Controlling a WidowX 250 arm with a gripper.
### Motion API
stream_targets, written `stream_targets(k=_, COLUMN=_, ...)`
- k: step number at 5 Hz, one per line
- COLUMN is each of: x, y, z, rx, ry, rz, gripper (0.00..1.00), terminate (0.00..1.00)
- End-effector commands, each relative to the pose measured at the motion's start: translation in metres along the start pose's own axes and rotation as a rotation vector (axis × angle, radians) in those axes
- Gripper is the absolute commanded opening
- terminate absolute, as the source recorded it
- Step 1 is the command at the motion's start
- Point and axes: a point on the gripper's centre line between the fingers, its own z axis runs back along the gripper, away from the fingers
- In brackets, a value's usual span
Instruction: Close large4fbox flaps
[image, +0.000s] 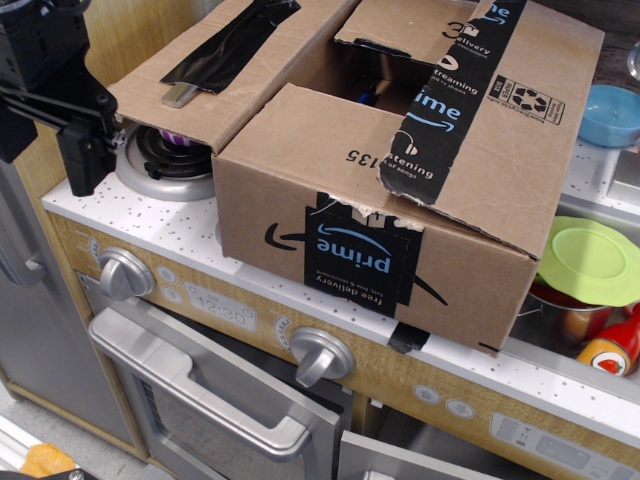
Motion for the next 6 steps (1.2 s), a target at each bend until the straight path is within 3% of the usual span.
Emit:
stream_targets(k=1, x=0.0, y=0.0, z=0.0, rx=0.0, ry=0.0, rz=0.0, gripper=1.0, terminate=0.0)
stream_targets(k=2, x=-0.004, y=0.003, z=-0.008, rx=-0.007, ry=-0.026, rz=0.01, gripper=1.0, terminate=0.0)
stream_targets(k=3, x=0.0, y=0.014, z=-0.03, rx=-0.044, ry=-0.166, rz=0.017, gripper=1.0, terminate=0.0)
stream_targets(k=4, x=0.008, y=0.023, z=-0.047, rx=-0.082, ry=-0.257, rz=0.02, gripper=1.0, terminate=0.0)
stream_targets(k=6, x=0.038, y=0.037, z=-0.073, rx=-0.098, ry=-0.383, rz=-0.023, gripper=1.0, terminate=0.0)
